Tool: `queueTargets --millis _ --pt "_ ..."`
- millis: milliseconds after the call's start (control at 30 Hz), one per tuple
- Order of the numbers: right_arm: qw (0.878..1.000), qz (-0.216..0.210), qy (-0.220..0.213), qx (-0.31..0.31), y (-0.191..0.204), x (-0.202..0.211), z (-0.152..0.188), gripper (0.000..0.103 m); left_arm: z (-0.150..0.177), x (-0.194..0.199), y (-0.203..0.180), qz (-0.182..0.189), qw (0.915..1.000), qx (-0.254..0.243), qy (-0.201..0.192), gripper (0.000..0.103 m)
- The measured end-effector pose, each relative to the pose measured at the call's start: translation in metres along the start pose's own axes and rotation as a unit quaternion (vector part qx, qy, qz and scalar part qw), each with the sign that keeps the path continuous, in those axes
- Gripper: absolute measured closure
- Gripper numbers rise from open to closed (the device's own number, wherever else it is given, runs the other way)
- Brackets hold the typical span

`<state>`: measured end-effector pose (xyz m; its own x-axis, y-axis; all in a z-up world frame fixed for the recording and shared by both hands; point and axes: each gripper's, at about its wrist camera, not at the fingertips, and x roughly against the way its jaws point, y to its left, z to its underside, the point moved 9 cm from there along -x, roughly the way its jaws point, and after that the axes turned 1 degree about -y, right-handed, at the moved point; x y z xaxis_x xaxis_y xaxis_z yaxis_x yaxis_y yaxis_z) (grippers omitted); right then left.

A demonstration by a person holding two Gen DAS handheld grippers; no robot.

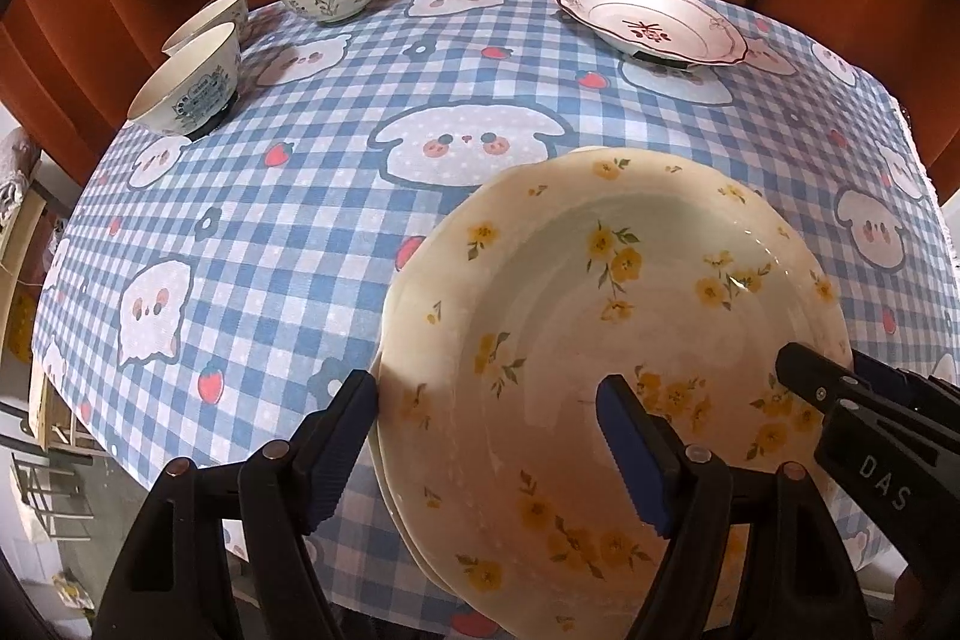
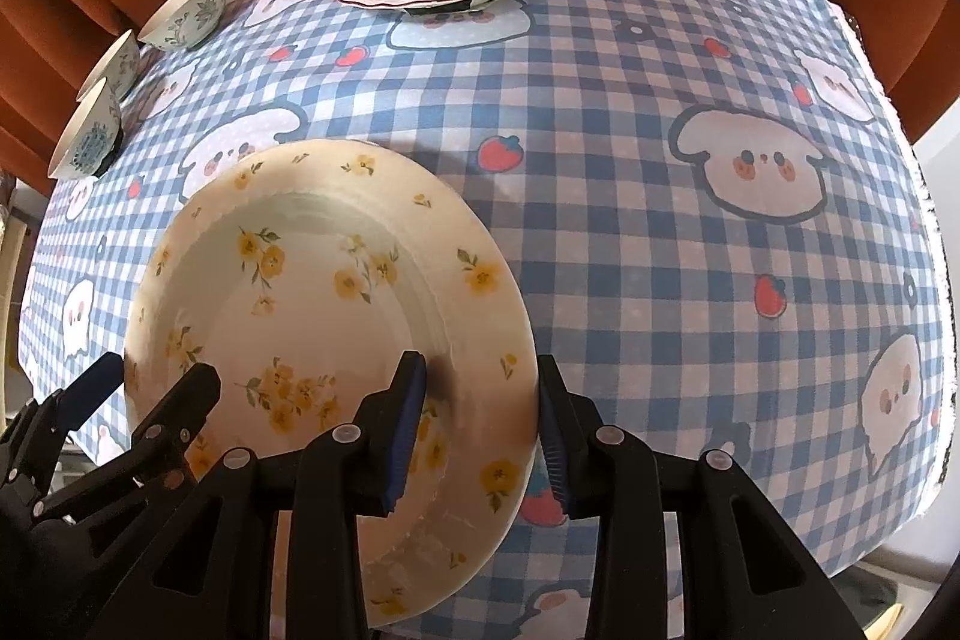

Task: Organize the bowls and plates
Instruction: 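Lower the deep plate onto the scalloped plate and open both grippers, then move both grippers toward the red-rimmed white plate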

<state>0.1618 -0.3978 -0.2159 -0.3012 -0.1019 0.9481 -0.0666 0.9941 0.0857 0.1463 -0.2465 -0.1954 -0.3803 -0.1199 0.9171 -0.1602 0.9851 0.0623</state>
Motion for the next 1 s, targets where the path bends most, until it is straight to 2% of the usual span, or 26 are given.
queueTargets --millis 233,367,533,767,1000 --pt "0.999 0.029 -0.008 -0.015 0.001 0.009 0.000 0.059 -0.002 0.002 0.000 0.022 0.9995 -0.024 0.001 0.023" --pt "0.999 0.038 -0.022 -0.029 0.008 0.022 -0.001 0.044 -0.010 0.008 0.001 0.041 0.9981 -0.045 -0.007 0.021" --pt "0.997 0.045 -0.051 -0.044 0.025 0.044 -0.013 0.038 -0.029 0.022 0.006 0.070 0.9947 -0.072 -0.025 0.018" --pt "0.992 0.070 -0.089 -0.062 0.049 0.066 -0.048 0.037 -0.074 0.033 0.019 0.092 0.9904 -0.090 -0.050 0.018" --pt "0.986 0.086 -0.128 -0.071 0.055 0.079 -0.103 0.037 -0.132 0.038 0.017 0.095 0.9864 -0.101 -0.088 0.018"
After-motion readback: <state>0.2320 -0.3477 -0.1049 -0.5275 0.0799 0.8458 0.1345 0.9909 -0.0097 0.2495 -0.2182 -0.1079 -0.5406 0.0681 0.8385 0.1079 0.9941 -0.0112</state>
